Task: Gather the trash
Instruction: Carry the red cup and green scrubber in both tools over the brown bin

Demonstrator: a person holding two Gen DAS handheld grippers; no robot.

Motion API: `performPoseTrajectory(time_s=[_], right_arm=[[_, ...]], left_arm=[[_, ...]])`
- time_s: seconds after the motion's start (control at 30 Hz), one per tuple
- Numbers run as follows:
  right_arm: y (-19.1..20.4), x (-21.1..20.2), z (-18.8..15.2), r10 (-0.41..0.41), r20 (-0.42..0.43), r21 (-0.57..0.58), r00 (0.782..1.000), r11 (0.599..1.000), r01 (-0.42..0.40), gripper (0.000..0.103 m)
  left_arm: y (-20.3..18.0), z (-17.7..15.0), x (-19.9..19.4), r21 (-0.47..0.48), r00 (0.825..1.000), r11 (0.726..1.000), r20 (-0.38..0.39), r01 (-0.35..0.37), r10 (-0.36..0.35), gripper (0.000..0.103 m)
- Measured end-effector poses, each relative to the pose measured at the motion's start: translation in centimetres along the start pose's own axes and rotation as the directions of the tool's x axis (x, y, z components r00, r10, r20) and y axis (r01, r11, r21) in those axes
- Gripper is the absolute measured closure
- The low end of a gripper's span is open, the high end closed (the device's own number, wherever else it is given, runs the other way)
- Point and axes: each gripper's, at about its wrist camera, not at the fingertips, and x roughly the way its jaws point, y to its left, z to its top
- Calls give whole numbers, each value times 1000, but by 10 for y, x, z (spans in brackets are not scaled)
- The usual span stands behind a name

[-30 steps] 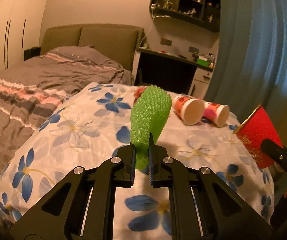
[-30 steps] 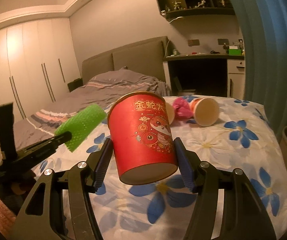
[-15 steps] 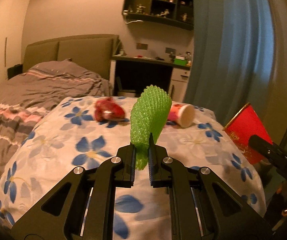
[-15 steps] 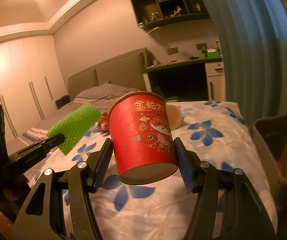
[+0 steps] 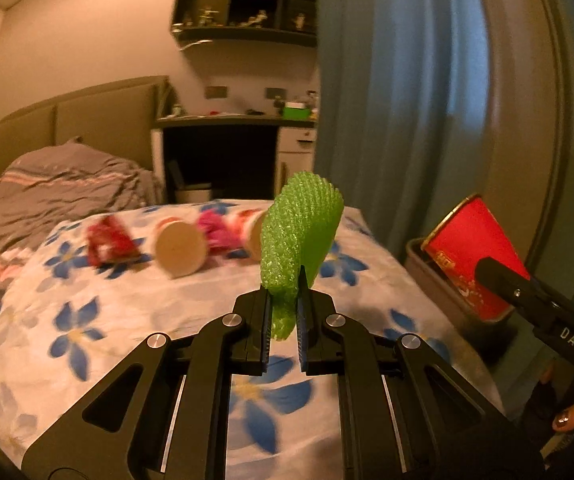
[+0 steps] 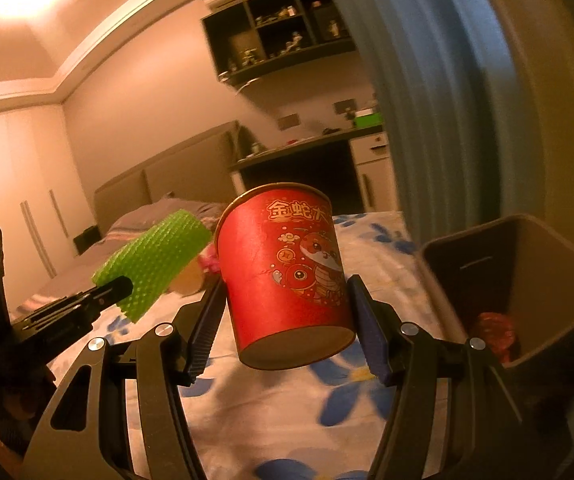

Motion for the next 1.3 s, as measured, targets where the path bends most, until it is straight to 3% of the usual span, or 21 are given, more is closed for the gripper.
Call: performPoseTrajectory(time_s=[0.3, 0.7, 0.97, 1.3], right_arm=[[-55, -19, 10, -126, 57, 58, 990, 991, 122, 42], [-128, -37, 25, -294, 117, 139, 949, 951, 277, 42], [-152, -34, 28, -344, 117, 168, 932, 931, 323, 42], [-165, -28, 28, -354, 106, 174, 929, 927, 334, 42]], left_arm=[[-68, 12, 37, 91, 992, 987, -13, 129, -128, 94], [-150, 19, 91, 152, 962, 950, -54, 272, -266, 94], [-187, 11, 128, 163, 942, 929, -105, 333, -319, 94], [-211, 5, 152, 152, 920, 910, -141, 386, -367, 94]])
